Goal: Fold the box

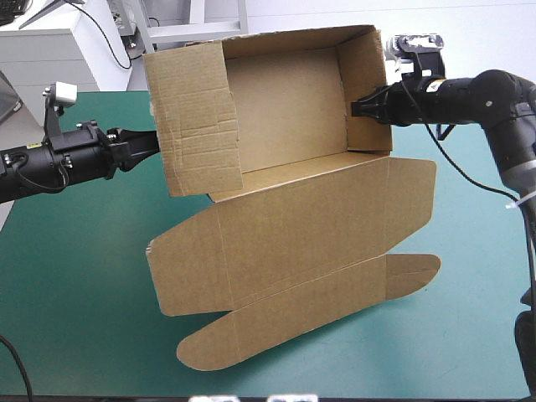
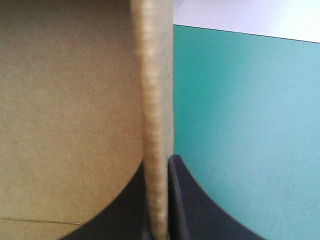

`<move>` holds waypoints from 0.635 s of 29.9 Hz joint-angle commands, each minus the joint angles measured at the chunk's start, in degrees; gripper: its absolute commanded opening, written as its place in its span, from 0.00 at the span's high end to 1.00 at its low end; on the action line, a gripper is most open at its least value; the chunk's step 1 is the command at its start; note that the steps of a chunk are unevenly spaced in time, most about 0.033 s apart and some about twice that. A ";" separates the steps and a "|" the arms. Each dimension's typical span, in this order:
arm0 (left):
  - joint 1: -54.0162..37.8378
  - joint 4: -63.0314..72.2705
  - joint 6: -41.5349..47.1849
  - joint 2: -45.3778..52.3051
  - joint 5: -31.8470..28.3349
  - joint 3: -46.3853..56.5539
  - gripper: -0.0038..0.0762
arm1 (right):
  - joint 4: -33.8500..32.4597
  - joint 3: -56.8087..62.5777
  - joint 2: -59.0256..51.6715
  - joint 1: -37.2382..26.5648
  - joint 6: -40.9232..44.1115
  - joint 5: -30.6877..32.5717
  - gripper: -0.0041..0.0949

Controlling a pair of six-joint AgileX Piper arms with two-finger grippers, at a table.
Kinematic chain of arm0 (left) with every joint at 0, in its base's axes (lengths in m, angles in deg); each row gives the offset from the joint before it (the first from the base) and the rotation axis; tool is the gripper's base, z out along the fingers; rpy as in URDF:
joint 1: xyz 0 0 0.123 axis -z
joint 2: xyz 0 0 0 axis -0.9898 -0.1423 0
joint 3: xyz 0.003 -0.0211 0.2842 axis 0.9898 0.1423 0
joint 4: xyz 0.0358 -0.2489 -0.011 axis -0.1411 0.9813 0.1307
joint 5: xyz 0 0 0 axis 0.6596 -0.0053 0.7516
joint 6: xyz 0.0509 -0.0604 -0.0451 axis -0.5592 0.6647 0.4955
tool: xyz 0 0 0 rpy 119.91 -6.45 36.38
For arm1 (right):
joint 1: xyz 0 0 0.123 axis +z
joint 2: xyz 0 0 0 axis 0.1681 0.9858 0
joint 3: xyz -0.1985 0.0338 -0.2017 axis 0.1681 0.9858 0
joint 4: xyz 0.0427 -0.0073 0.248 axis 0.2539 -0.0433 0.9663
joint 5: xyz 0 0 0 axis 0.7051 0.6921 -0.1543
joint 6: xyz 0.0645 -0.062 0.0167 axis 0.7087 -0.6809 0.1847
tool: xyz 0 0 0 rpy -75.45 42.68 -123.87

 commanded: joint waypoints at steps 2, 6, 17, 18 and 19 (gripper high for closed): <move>0.35 2.27 0.53 1.71 3.31 -1.71 0.96 | 2.15 -1.51 -1.22 2.63 0.95 -6.08 0.97; 0.35 0.58 0.53 1.71 3.21 -1.71 0.96 | 2.15 -1.51 -0.38 3.67 1.21 -6.74 0.97; 0.35 0.91 3.44 1.76 3.21 -1.71 0.61 | 0.54 -1.51 1.41 5.93 2.42 -10.01 0.97; 0.35 0.91 4.80 1.76 3.21 -1.71 0.54 | 0.09 -1.51 1.71 5.93 2.87 -10.01 0.97; 0.35 0.91 5.20 1.76 3.21 -1.71 0.50 | -0.62 -1.51 1.90 5.93 3.62 -10.01 0.97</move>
